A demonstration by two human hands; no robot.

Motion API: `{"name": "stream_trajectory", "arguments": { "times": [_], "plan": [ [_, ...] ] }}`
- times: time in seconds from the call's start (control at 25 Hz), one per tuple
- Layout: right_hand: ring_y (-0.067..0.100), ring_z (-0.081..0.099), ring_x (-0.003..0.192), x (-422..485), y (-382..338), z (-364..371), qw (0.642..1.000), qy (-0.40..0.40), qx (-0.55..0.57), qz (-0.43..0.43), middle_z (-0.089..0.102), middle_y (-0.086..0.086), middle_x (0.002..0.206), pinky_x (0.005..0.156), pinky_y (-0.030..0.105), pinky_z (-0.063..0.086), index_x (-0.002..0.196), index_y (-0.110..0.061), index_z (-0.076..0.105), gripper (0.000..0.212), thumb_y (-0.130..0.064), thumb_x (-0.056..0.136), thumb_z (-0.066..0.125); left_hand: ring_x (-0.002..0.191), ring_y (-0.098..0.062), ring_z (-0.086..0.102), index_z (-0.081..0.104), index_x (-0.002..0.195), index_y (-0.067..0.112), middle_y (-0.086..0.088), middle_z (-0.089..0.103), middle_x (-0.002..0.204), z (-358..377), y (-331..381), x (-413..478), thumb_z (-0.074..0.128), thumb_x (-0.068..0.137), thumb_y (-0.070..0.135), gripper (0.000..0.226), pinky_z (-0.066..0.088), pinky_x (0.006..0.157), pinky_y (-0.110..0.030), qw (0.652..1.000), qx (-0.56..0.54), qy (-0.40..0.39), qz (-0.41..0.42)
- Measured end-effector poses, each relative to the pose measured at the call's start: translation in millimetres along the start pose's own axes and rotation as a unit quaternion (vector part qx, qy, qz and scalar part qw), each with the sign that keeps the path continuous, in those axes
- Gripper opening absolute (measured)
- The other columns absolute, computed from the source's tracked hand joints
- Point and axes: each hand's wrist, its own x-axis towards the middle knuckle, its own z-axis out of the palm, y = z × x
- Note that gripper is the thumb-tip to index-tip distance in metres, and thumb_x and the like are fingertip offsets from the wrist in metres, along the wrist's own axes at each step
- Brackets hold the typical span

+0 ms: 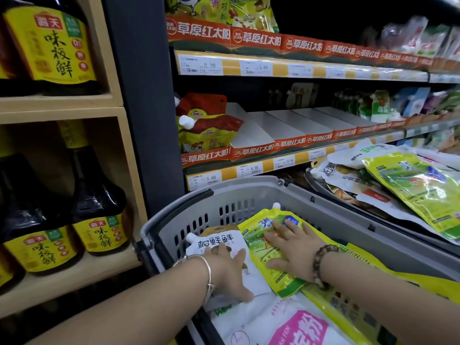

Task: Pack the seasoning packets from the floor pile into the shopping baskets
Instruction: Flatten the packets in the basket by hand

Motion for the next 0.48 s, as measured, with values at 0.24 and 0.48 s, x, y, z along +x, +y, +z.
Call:
{"name": "stream_trajectory", "arguments": {
  "times": [0.24,0.48],
  "plan": [
    [0.03,-0.013,0.143,13,-11,11,0.998,-0.037,-0.05,0.023,-0.02,0.001,0.154,0.111,0.054,-0.008,0.145,-0.038,-0.012,0.075,-0.075,0.083,0.009,0.141,-0.049,-0.003,-0.02,0.148,0.029,-0.021,-0.018,0.155,-7,15,-5,0.052,0.084,0.064,0.102,0.016,0.113,-0.06,0.996,0.084,-0.023,-0.031],
    [0.029,-0.01,0.143,13,-17,5,0.997,-0.047,-0.047,0.042,-0.018,0.0,0.155,0.112,0.054,-0.004,0.145,-0.039,-0.013,0.074,-0.074,0.084,0.012,0.142,-0.036,0.019,-0.004,0.152,0.022,-0.013,0.008,0.159,-23,16,-20,0.052,0.088,0.057,0.093,0.028,0.11,-0.05,0.997,0.07,-0.018,-0.002]
  ]
}}
